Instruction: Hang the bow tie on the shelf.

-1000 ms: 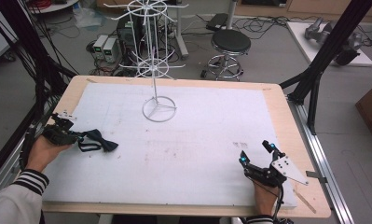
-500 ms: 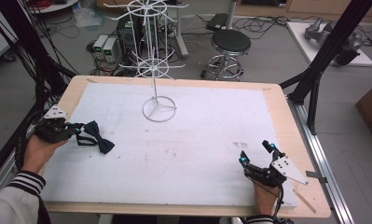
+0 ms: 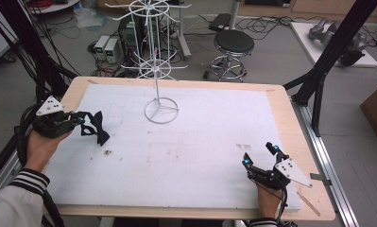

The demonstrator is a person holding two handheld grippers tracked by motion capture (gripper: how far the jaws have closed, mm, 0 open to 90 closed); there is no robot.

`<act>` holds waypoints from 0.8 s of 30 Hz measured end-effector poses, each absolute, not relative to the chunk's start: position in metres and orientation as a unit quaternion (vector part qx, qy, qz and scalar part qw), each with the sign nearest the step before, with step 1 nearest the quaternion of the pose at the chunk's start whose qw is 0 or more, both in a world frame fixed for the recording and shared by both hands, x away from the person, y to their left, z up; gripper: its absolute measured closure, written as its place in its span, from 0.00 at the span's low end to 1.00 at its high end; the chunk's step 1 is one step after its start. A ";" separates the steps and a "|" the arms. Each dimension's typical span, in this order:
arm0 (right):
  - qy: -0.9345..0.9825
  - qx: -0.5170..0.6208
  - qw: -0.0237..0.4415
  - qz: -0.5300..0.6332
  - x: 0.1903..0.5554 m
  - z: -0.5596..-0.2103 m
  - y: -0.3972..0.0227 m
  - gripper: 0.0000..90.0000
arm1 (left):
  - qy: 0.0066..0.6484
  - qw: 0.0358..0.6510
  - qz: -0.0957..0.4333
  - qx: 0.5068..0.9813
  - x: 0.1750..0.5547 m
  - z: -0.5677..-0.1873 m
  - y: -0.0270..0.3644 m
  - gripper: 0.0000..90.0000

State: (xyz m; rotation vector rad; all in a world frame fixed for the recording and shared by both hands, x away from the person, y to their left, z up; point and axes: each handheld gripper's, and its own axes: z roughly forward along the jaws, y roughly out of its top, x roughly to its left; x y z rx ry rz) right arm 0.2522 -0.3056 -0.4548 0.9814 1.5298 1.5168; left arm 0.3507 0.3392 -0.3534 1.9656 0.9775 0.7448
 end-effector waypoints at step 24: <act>0.598 0.384 0.377 0.594 0.252 -0.455 -0.306 0.09 | 0.361 0.456 0.311 0.752 0.365 -0.314 0.312 0.90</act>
